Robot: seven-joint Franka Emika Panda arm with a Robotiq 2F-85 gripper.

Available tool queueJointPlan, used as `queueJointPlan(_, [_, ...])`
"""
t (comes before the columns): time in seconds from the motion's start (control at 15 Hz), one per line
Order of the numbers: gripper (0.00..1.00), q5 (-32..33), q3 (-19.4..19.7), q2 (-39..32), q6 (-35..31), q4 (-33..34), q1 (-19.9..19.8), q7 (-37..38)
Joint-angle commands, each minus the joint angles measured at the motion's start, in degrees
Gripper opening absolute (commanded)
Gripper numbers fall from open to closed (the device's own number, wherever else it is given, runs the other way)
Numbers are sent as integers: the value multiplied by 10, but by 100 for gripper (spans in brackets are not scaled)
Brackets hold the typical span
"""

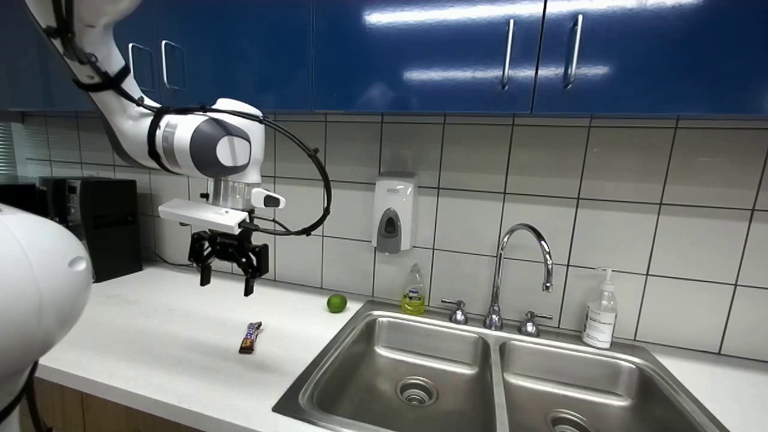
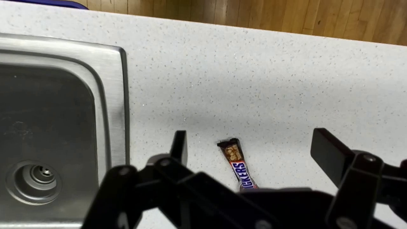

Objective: Put the brown packet in the sink on the left.

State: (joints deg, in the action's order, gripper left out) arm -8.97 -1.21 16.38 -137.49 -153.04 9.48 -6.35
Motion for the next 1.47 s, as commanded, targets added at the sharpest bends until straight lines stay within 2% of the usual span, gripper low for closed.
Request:
queueJointPlan(0.0, [100,-10,-13,-68,-38,27,7,-19])
queueJointPlan(0.67, [100,8,-53,-239,-109,128,2,-13])
queueJointPlan(1.4, [100,48,-54,-369,-124,239,-12,-11])
